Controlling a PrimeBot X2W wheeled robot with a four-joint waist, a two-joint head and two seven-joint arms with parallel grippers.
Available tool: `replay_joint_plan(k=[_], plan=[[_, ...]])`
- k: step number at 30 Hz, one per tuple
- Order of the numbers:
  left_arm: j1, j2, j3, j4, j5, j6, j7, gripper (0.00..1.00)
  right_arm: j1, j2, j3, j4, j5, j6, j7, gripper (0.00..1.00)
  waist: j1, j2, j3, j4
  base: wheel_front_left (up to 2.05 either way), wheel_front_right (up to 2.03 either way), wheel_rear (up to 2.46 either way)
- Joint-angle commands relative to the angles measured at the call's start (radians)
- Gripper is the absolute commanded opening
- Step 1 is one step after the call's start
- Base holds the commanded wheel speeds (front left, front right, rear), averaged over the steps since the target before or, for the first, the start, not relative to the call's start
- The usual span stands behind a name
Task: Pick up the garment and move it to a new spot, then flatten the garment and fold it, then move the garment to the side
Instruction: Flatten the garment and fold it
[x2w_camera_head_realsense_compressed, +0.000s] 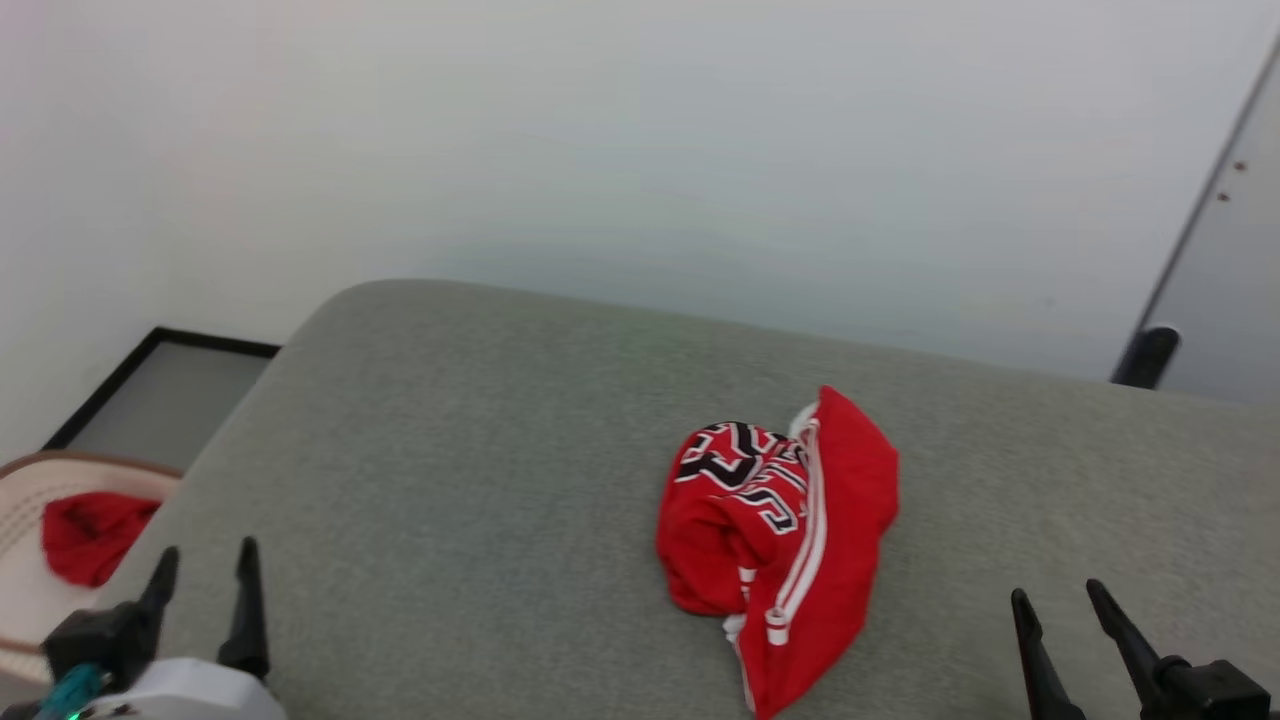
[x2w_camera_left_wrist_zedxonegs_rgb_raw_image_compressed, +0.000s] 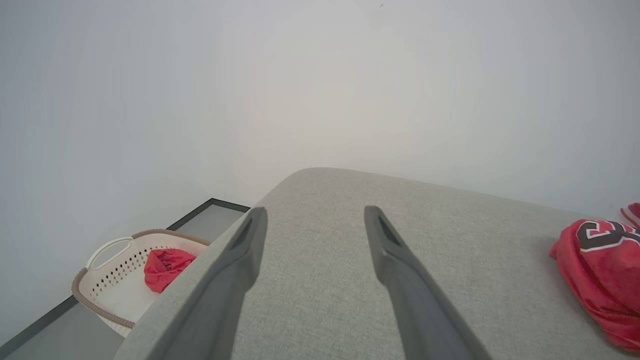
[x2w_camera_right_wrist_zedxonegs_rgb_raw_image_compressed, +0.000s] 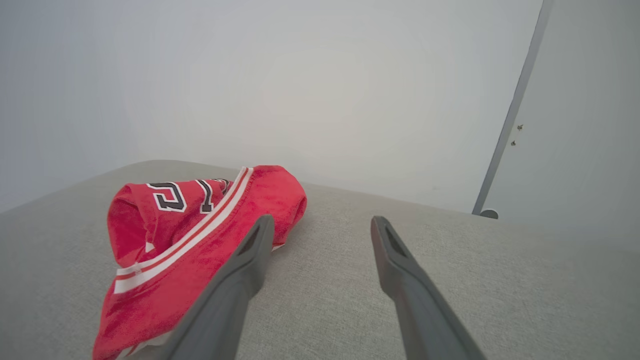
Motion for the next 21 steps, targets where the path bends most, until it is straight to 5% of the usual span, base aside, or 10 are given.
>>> replay_joint_plan(k=[1,7,21], plan=[[-0.019,-0.006,-0.011,0.003,0.007,0.001,0.0,1.0,-0.008,-0.002,0.009,0.008,0.012,0.004,-0.004,1.0,0.0,-0.0001,0.001,0.045,0.0,0.0,0.0],[-0.074,-0.019,-0.052,0.013,0.01,-0.003,0.055,1.0,-0.044,-0.023,0.069,0.05,0.077,0.004,0.049,1.0,0.0,-0.0001,0.011,0.111,0.0,0.0,0.0],[-0.164,-0.069,-0.151,0.037,0.01,-0.029,0.098,1.0,-0.131,-0.085,0.097,0.029,0.147,0.004,0.375,1.0,0.0,-0.0001,0.064,0.231,0.0,0.0,0.0]])
